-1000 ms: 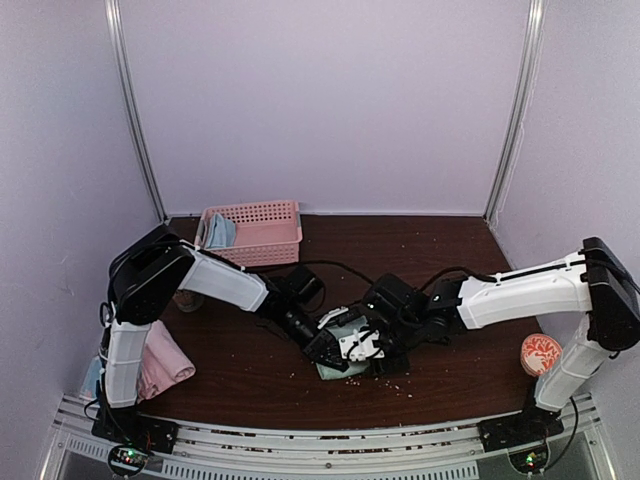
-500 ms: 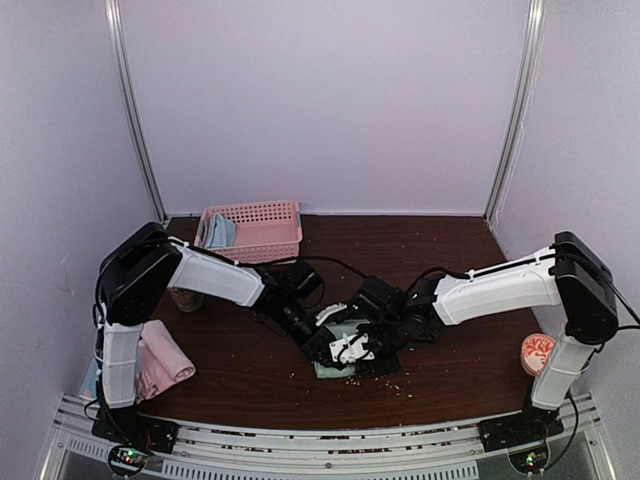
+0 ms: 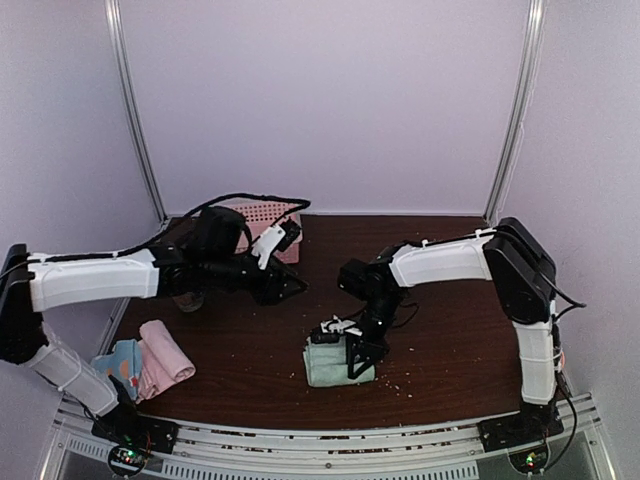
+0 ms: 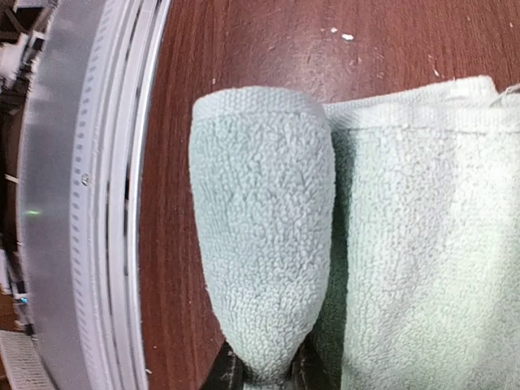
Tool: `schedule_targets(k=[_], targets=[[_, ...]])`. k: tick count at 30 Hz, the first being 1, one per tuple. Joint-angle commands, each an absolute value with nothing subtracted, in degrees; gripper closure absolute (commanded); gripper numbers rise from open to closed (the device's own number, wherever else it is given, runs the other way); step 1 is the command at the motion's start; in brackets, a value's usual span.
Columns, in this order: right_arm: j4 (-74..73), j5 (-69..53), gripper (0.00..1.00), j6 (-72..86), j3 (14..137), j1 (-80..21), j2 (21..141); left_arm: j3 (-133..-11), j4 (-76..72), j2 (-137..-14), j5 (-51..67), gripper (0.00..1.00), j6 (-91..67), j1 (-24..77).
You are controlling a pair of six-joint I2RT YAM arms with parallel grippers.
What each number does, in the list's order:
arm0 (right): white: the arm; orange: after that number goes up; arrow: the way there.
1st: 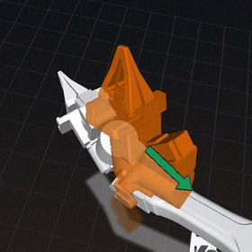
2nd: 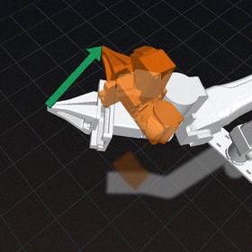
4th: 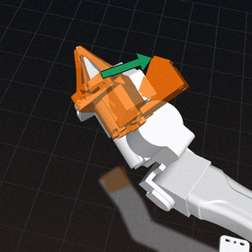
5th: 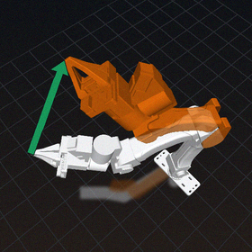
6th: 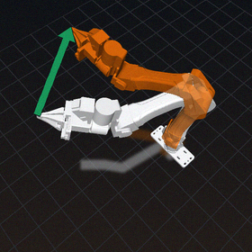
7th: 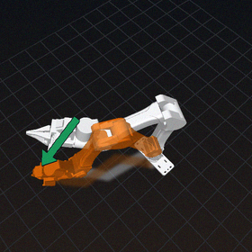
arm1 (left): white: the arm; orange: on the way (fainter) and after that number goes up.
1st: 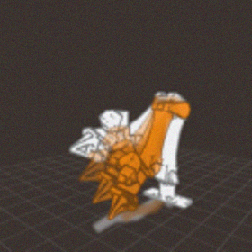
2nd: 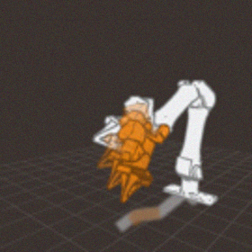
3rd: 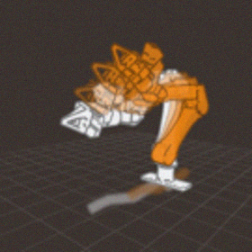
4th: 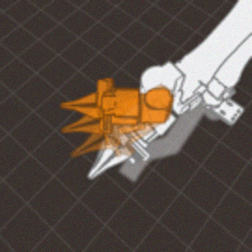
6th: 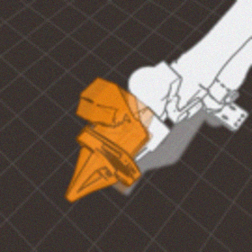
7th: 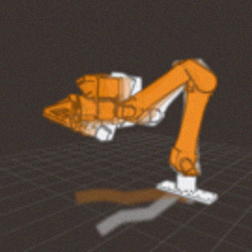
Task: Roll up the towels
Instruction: Roll the towel at the center of the board.
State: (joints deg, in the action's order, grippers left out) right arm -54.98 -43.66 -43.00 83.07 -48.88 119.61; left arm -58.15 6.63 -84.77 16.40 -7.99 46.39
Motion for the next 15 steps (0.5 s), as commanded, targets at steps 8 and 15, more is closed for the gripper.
schedule_targets(k=[8, 15], targets=[[-76.77, -48.86, 0.92, -43.91, 101.39, -44.74, 141.43, -53.86, 2.63, -84.37, 0.57, 0.55, 11.44, 67.78], [-75.51, -47.22, 0.92, -43.68, 101.34, -44.60, 141.86, -56.06, 4.14, -98.14, -11.36, 0.54, 13.79, 74.53]])
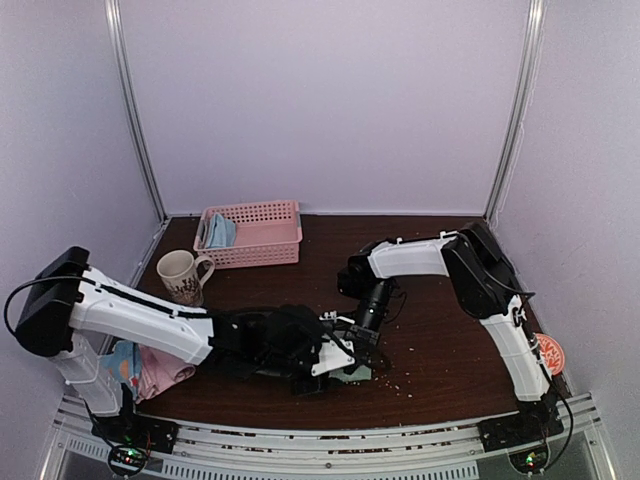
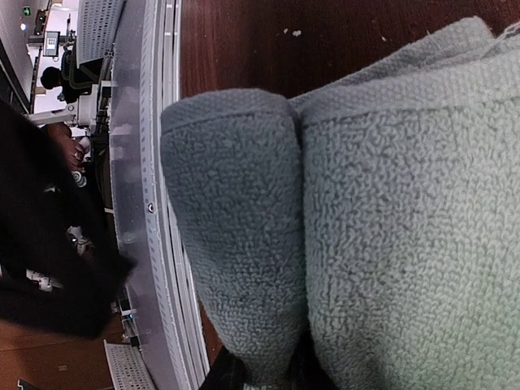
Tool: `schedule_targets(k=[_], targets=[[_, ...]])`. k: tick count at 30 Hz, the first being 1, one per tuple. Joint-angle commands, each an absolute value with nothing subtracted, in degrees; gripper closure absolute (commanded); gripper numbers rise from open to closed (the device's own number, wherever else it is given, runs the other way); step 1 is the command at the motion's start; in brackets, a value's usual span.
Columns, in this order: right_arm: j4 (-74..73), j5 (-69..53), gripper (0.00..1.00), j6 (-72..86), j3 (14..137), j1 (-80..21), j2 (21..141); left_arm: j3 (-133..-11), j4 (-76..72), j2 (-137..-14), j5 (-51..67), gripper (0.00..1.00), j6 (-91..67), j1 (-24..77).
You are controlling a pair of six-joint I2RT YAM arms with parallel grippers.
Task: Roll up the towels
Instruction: Roll the towel at the center of the board.
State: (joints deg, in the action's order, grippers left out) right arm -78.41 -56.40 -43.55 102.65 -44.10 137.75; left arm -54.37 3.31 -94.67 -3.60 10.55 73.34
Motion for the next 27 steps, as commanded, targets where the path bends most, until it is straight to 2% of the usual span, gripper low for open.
schedule_targets(k=[1, 11, 16, 20, 21, 27], targets=[[-75.37, -47.06, 0.91, -43.68, 101.22, -44.59, 141.78, -55.84, 2.97, -99.07, -11.49, 0.53, 14.14, 74.53], [-75.33, -47.70, 0.91, -42.74, 100.80, -44.56, 141.60, -56.30, -0.73, -105.10, -17.14, 0.51, 18.10, 74.79], [-76.29, -48.16, 0.88, -42.88, 101.38, -44.62, 140.89, -56.80, -0.11, -106.87, -16.68, 0.63, 18.48, 74.79], [-77.66, -48.67, 0.72, -45.57, 101.16, -44.50, 137.81, -57.77, 1.74, -107.63, -15.03, 0.76, 17.58, 74.79], [-77.69, -48.70, 0.65, -45.65, 100.90, -44.37, 136.41, -58.02, 2.54, -107.82, -14.88, 0.78, 17.21, 74.79], [-77.78, -48.78, 0.44, -44.48, 101.65, -41.58, 128.96, -60.50, 7.87, -106.96, -12.83, 0.85, 14.24, 74.79]])
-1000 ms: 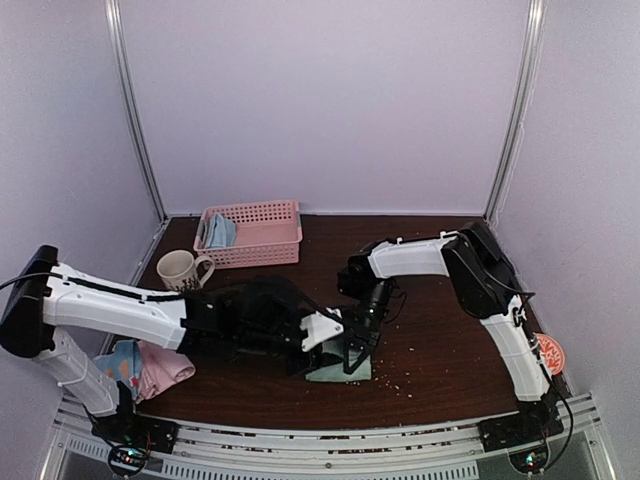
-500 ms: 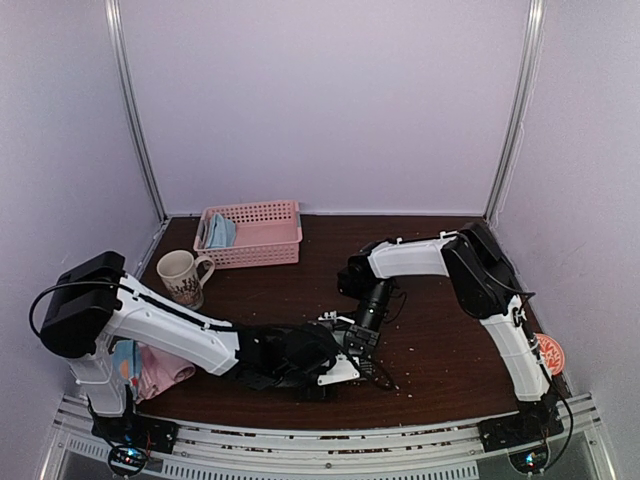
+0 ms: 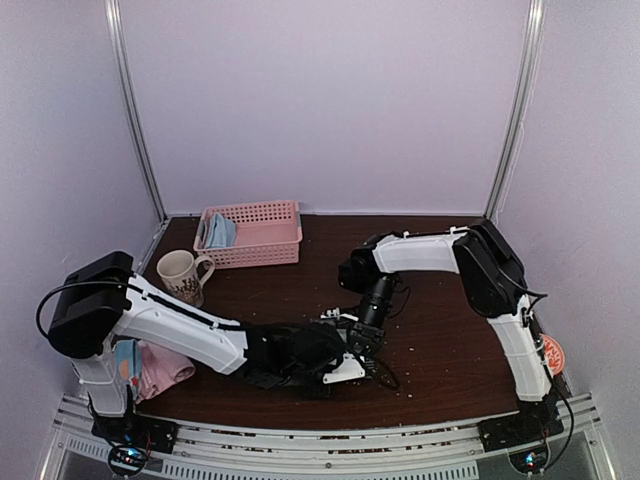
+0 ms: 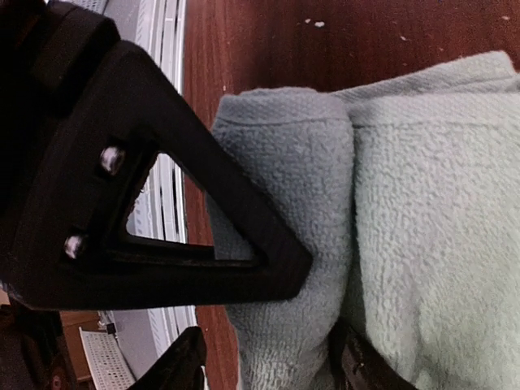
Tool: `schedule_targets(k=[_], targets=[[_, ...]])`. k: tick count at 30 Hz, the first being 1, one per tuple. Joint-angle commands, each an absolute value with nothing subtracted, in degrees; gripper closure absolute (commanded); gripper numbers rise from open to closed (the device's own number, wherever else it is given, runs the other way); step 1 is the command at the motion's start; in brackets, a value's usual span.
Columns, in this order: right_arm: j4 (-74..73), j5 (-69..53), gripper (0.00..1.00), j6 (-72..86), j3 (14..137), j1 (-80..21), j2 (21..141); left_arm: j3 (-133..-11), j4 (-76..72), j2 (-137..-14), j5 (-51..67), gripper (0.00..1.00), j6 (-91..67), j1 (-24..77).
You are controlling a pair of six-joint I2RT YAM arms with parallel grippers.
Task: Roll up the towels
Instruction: Roll the towel at the center of the board.
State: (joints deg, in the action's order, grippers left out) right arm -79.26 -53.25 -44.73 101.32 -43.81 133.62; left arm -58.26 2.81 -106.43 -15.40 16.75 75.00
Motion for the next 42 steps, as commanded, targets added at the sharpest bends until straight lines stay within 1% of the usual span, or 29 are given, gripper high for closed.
schedule_targets(k=[1, 2, 3, 4, 5, 7, 9, 11, 13, 14, 16, 18, 19, 20, 22, 23, 24, 27, 29, 30, 31, 34, 36, 38, 41, 42], targets=[[-77.74, -49.11, 0.43, -43.88, 102.20, -40.60, 128.15, -61.15, 9.03, -106.81, -11.70, 0.85, 13.69, 74.69], [-77.78, -49.26, 0.38, -43.71, 102.86, -39.75, 127.21, -62.02, 10.46, -106.90, -9.28, 0.85, 13.28, 74.44], [-77.78, -48.96, 0.06, -42.81, 103.71, -38.44, 126.18, -63.24, 12.35, -107.33, -7.43, 0.85, 12.55, 74.18], [-77.78, -48.23, 0.01, -41.63, 104.77, -37.39, 124.69, -64.70, 14.16, -108.14, -5.92, 0.85, 11.71, 73.92], [-77.66, -47.28, 0.00, -41.12, 105.90, -36.38, 123.31, -66.10, 15.93, -108.90, -3.83, 0.85, 11.03, 73.38], [-75.18, -46.10, 0.00, -36.19, 108.02, -33.53, 120.23, -69.58, 19.62, -111.14, -1.14, 0.86, 9.48, 72.46], [-66.37, -43.06, 0.00, -25.13, 108.19, -29.54, 115.94, -72.81, 23.00, -113.91, 0.33, 0.86, 7.65, 71.71], [-57.41, -36.99, 0.00, -18.40, 107.24, -25.86, 110.11, -75.04, 25.46, -116.32, 4.36, 0.86, 6.03, 70.47], [-48.62, -30.53, 0.00, -16.13, 104.03, -23.06, 103.04, -76.90, 27.51, -118.68, 8.91, 0.85, 4.04, 68.26], [-41.92, -27.82, 0.00, -15.01, 101.70, -21.88, 99.29, -77.88, 28.85, -120.47, 11.31, 0.85, 2.92, 66.77], [-34.05, -25.40, 0.00, -14.92, 96.54, -19.76, 92.27, -79.69, 30.75, -122.95, 17.60, 0.86, 0.43, 63.56], [-26.35, -29.45, 0.00, -10.97, 88.43, -17.35, 86.28, -80.63, 30.95, -124.69, 24.96, 0.86, -1.90, 60.40], [-22.77, -33.02, 0.00, -7.13, 84.42, -16.11, 84.04, -80.68, 30.41, -125.37, 28.14, 0.86, -2.92, 59.10], [-21.52, -39.59, 0.03, -6.96, 81.78, -14.84, 82.62, -80.73, 29.62, -125.94, 31.03, 0.86, -3.64, 57.77], [-25.43, -48.10, 0.20, -12.10, 79.96, -15.03, 81.57, -81.00, 28.71, -127.03, 35.41, 0.86, -4.53, 56.36], [-28.96, -50.65, 0.24, -15.29, 79.96, -15.51, 81.00, -81.08, 28.37, -127.46, 37.15, 0.86, -5.00, 55.64], [-32.62, -53.37, 0.24, -20.81, 79.81, -15.98, 80.15, -81.22, 28.17, -128.21, 38.98, 0.86, -5.46, 54.96], [-47.01, -59.39, 0.21, -36.29, 80.11, -19.19, 77.73, -82.04, 28.18, -130.46, 44.26, 0.86, -6.82, 52.92], [-58.39, -57.72, 0.18, -46.73, 80.32, -24.49, 78.57, -82.96, 28.97, -131.80, 45.84, 0.86, -7.06, 52.19], [-62.43, -54.47, 0.20, -50.48, 79.57, -27.91, 79.11, -83.84, 29.74, -132.30, 45.91, 0.86, -6.66, 52.10], [-63.44, -50.53, 0.22, -51.60, 77.92, -31.79, 79.37, -84.54, 30.36, -132.96, 45.57, 0.86, -6.34, 52.01], [-56.23, -40.84, 0.23, -49.64, 70.40, -39.74, 78.72, -85.95, 31.33, -134.04, 45.92, 0.86, -6.18, 51.69], [-47.28, -32.44, 0.28, -45.17, 63.94, -43.59, 78.55, -86.21, 31.38, -134.41, 46.03, 0.86, -6.37, 51.51], [-41.33, -22.65, 0.32, -43.71, 60.95, -46.49, 80.42, -86.22, 31.38, -134.68, 45.97, 0.86, -6.46, 51.34], [-35.38, -16.40, 0.38, -43.68, 57.69, -49.31, 83.44, -85.94, 30.97, -134.87, 45.75, 0.87, -6.73, 51.27], [-33.23, -14.93, 0.39, -43.68, 56.90, -50.22, 84.26, -85.74, 30.63, -134.83, 45.93, 0.88, -7.03, 51.24]])
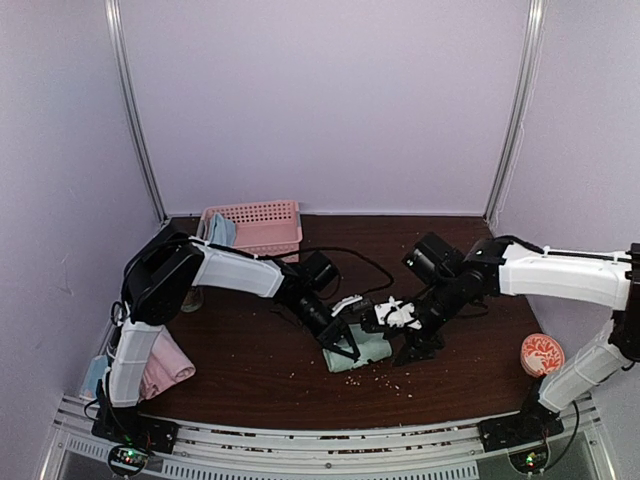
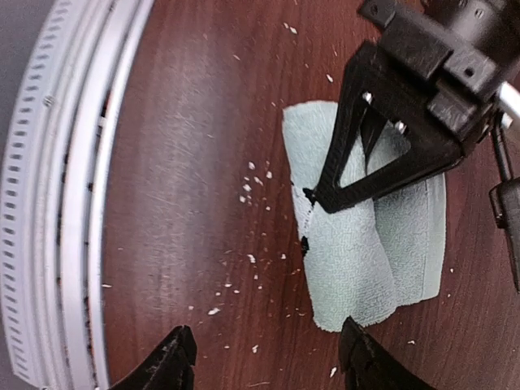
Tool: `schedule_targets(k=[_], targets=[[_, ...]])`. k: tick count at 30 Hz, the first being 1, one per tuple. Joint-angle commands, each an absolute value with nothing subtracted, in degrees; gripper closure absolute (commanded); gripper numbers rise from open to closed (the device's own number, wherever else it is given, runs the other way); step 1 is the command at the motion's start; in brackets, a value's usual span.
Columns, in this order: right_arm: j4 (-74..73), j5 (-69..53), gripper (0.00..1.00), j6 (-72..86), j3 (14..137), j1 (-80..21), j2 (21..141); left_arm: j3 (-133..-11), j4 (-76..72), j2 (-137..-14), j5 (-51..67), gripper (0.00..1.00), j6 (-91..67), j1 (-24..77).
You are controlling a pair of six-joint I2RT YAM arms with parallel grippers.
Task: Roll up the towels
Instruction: Roll the towel at the center of the board.
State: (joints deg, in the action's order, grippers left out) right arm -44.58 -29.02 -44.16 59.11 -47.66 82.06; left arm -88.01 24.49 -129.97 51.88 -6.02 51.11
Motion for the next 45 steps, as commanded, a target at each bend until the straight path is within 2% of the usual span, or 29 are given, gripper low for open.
schedule_targets(k=[1, 12, 15, 16, 17, 19, 21, 26, 35, 41, 45], targets=[[-31.10, -13.50, 0.39, -43.68, 56.11, -51.21, 85.14, -85.47, 30.42, -134.82, 46.15, 0.89, -7.17, 51.24], [-23.40, -6.89, 0.46, -42.47, 56.32, -54.66, 94.98, -84.40, 29.36, -134.47, 45.84, 0.90, -7.23, 51.17], [-24.89, -7.78, 0.62, -42.89, 56.61, -54.84, 97.41, -84.18, 29.40, -134.03, 45.59, 0.90, -7.27, 51.05], [-25.64, -8.39, 0.71, -42.85, 56.83, -54.87, 98.11, -83.97, 29.36, -133.54, 45.28, 0.88, -7.38, 50.90], [-26.68, -9.22, 0.75, -44.16, 57.10, -54.85, 98.84, -83.76, 29.36, -132.83, 44.66, 0.86, -7.26, 50.85], [-28.96, -11.08, 0.85, -44.92, 57.63, -54.81, 100.08, -82.04, 27.45, -129.45, 42.64, 0.73, -7.63, 50.81], [-31.39, -13.29, 0.90, -45.50, 58.27, -54.83, 100.94, -78.01, 21.82, -124.33, 41.66, 0.65, -9.82, 50.24], [-39.45, -20.33, 0.93, -46.64, 61.87, -53.94, 103.88, -68.69, 9.47, -112.19, 36.69, 0.55, -15.40, 48.69], [-53.96, -31.94, 0.94, -47.79, 74.01, -50.43, 113.80, -54.65, -2.14, -93.35, 16.67, 0.53, -18.25, 48.53], [-64.14, -36.55, 0.93, -48.33, 85.15, -46.86, 125.33, -39.69, -17.16, -77.56, 6.56, 0.50, -9.99, 50.57], [-70.55, -39.62, 0.94, -48.78, 91.97, -45.27, 132.60, -37.67, -16.71, -76.70, 6.54, 0.48, -2.04, 55.61]])
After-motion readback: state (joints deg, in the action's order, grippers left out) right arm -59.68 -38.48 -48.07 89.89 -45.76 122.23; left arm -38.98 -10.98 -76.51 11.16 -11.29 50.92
